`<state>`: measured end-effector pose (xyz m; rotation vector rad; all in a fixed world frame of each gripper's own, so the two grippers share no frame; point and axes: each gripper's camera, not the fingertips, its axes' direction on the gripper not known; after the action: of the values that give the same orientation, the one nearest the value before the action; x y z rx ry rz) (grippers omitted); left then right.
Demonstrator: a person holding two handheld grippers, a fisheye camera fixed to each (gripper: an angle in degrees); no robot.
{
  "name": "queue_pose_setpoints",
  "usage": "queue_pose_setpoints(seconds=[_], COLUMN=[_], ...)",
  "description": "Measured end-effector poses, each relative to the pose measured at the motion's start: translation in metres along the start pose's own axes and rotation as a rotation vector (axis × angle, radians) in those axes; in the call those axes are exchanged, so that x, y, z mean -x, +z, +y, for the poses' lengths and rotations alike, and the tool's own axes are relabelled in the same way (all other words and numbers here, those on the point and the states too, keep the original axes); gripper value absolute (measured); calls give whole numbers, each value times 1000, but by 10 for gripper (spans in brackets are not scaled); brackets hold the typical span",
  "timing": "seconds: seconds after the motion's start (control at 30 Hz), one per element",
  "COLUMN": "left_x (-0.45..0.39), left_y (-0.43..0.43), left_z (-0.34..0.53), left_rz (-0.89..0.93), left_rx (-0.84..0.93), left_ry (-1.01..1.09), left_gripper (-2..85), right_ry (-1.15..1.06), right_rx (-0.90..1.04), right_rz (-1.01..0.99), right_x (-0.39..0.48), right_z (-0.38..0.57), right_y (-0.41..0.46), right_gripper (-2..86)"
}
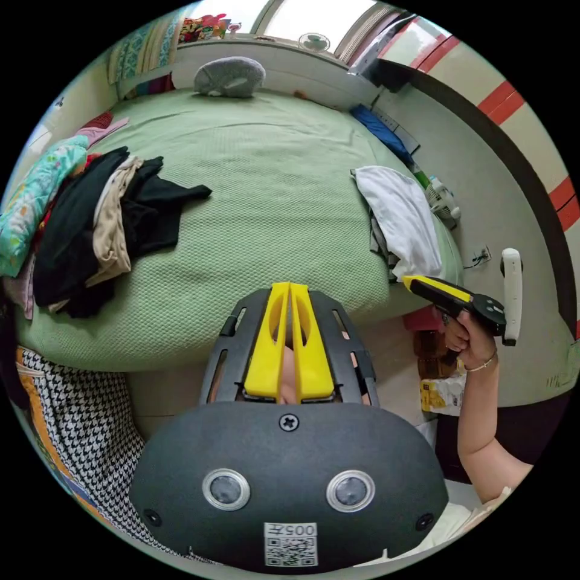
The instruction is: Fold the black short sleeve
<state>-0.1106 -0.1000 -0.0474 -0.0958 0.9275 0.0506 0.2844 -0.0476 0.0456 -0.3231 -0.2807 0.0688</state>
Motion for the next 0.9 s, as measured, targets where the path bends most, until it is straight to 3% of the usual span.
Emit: queue_pose_setpoints(seconds=[0.3,0.53,0.9], left_x=[-3,-25,-54], left_y=[-81,-98,-165], left_z=[-50,-82,-104], left_rz=[-130,-468,-447], left_rx=[-8,118,54], left_ry=[-92,-153,-171], left_gripper=[94,64,66], right_ry=[-5,13,82], right_rx=[-7,31,57], right_rz=[-4,-9,-45], right_x=[67,82,80], right_z=[-47,-68,-87], right_y=[21,57,100], right_gripper=[-10,-9,-9])
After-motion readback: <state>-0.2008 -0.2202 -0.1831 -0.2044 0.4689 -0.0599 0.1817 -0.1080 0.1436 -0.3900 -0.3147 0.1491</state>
